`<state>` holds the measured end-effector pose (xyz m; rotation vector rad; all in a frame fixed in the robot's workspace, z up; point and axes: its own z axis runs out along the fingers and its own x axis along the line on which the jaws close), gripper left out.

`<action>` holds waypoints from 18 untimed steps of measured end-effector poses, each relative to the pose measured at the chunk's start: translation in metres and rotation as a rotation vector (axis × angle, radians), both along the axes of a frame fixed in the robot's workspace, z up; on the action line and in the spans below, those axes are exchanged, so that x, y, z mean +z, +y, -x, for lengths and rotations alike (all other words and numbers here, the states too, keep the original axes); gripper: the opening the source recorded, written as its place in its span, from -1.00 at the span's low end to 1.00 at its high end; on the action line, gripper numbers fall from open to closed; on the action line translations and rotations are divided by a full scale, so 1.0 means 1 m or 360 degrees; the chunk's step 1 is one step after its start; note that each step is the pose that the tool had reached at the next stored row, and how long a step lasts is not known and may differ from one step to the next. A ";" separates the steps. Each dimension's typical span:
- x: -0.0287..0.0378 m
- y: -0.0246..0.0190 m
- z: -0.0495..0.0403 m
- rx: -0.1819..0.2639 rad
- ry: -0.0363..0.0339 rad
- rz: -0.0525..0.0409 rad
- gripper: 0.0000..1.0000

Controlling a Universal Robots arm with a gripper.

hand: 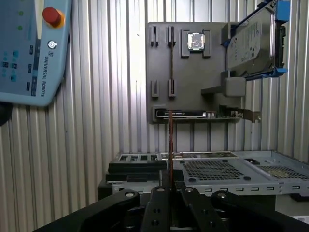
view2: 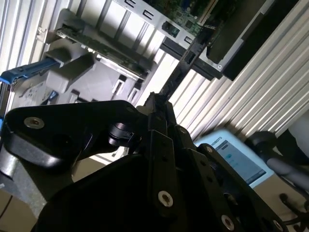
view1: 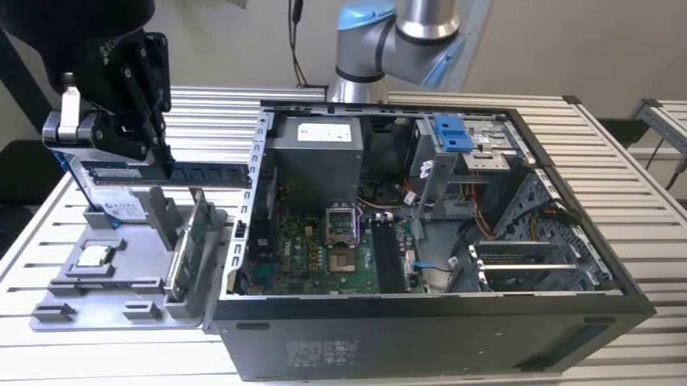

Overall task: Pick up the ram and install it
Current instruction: 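Pick up the ram and move it above insertion slot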

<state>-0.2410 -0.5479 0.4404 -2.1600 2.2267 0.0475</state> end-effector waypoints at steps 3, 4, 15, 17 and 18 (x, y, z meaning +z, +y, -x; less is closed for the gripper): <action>0.0000 0.0000 -0.0064 0.0000 0.0000 0.0000 -0.72; 0.0000 0.0000 -0.0085 0.0000 0.0000 0.0000 -0.72; 0.0000 0.0000 -0.0307 0.0000 0.0000 0.0000 -0.72; 0.0000 0.0000 -0.0350 0.0000 0.0000 0.0000 -0.72; 0.0000 0.0000 -0.0369 0.0000 0.0000 0.0000 -0.72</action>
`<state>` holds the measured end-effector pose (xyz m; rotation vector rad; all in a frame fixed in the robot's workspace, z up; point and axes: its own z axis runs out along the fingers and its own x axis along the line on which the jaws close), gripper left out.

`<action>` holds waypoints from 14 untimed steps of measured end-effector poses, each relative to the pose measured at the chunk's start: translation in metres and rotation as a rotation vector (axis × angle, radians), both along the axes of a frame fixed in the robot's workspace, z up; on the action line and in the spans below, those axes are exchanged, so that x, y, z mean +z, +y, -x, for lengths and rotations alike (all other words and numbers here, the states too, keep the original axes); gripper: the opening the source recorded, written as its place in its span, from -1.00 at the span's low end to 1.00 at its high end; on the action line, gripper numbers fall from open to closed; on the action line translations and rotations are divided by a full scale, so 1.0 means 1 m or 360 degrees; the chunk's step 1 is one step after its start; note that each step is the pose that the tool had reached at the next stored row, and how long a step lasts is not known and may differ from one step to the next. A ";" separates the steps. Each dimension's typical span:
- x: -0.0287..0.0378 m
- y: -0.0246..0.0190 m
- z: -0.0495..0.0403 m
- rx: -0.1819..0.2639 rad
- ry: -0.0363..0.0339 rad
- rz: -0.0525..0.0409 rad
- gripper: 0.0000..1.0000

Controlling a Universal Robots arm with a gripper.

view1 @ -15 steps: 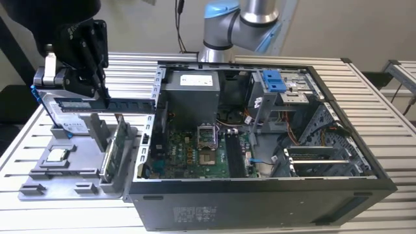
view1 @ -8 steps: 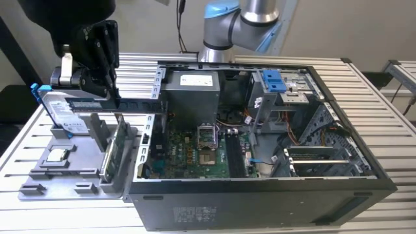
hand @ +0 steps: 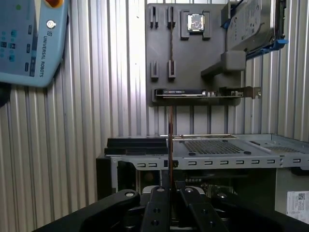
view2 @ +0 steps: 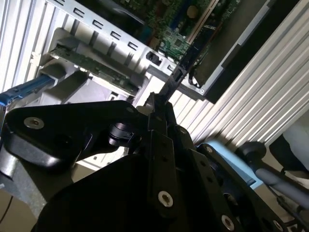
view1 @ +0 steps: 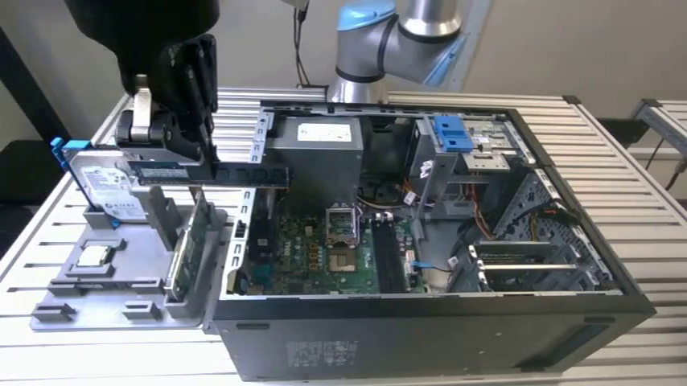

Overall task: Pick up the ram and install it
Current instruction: 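Pick up the ram and move it above insertion slot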

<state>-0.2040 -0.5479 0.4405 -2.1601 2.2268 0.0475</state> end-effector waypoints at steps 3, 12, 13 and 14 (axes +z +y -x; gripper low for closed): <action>0.0000 0.0000 -0.0060 0.0000 0.0000 0.0000 -0.72; -0.0001 0.0000 -0.0231 0.0000 0.0000 0.0000 -0.72; -0.0001 0.0000 -0.0249 0.0000 0.0000 0.0000 -0.72; 0.0000 0.0000 -0.0267 0.0000 0.0000 0.0000 -0.72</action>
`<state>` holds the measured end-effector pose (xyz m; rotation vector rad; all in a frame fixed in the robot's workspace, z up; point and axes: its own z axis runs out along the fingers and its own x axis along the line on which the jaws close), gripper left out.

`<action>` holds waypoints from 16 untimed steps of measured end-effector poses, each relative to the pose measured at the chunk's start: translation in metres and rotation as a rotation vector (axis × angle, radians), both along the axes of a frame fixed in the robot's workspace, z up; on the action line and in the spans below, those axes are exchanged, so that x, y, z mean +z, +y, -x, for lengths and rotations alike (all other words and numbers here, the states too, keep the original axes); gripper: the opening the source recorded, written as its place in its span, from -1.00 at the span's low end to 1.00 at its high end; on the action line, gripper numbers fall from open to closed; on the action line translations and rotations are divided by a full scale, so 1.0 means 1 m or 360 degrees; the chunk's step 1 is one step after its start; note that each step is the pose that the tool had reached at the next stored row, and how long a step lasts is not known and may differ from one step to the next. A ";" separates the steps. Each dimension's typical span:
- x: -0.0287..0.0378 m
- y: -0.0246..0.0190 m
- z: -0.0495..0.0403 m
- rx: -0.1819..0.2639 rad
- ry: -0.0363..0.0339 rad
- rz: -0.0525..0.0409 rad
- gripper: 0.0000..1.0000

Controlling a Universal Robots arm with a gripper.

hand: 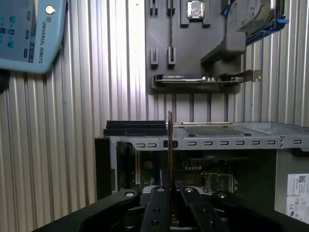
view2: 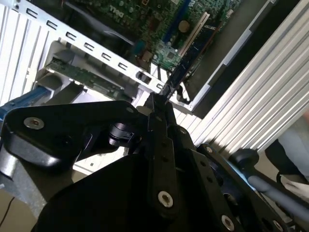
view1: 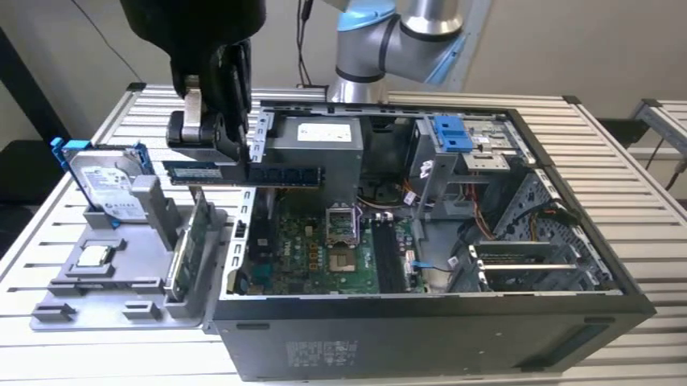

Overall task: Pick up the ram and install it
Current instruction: 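Pick up the ram and move it above insertion slot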

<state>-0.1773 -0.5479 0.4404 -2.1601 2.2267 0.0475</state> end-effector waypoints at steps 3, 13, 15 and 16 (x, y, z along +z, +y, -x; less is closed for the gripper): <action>-0.0001 0.0000 -0.0058 0.0000 0.0000 0.0000 -0.72; 0.0000 0.0000 -0.0252 0.0000 0.0000 0.0000 -0.72; 0.0000 0.0000 -0.0293 0.0000 0.0000 0.0000 -0.72; 0.0000 0.0000 -0.0314 0.0000 0.0000 0.0000 -0.72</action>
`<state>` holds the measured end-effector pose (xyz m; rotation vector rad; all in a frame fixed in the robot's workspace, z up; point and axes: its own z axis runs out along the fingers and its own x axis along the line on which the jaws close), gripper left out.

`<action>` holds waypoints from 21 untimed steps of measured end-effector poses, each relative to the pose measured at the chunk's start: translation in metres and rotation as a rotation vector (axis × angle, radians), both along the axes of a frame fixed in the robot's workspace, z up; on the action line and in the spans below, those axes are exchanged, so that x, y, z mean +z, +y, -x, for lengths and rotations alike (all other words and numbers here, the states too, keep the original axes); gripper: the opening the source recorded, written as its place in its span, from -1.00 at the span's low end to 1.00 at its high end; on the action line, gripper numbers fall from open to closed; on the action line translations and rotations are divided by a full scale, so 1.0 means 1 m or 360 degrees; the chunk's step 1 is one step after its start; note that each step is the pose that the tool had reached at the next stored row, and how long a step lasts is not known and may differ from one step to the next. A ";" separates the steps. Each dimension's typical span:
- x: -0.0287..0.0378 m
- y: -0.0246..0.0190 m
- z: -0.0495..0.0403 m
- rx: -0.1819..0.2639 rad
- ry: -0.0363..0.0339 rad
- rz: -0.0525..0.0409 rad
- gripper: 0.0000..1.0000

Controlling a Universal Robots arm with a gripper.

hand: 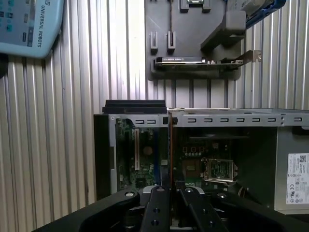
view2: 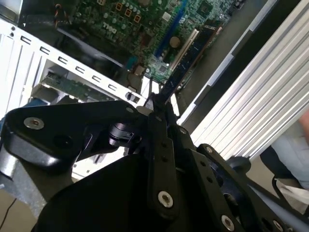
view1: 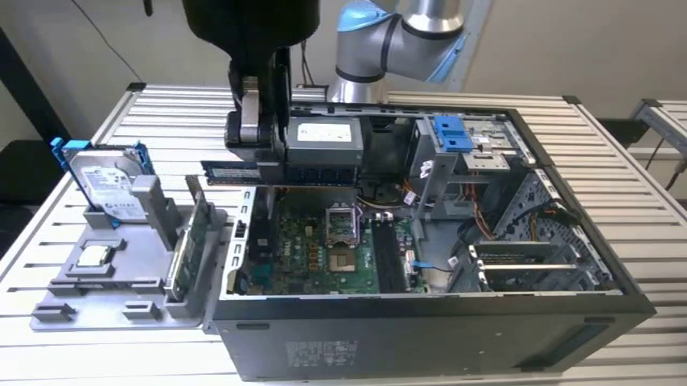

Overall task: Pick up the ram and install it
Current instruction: 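Pick up the ram and move it above insertion slot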

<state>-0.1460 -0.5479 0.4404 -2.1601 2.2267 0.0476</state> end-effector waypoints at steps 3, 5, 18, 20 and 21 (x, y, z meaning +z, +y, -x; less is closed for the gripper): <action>-0.0001 0.0000 -0.0064 0.0000 0.0000 0.0000 -0.72; 0.0000 0.0000 -0.0095 0.0000 0.0000 0.0000 -0.72; 0.0000 0.0000 -0.0327 0.0000 0.0000 0.0000 -0.72; 0.0000 0.0000 -0.0361 0.0000 0.0000 0.0000 -0.72; 0.0000 0.0000 -0.0378 0.0000 0.0000 0.0000 -0.72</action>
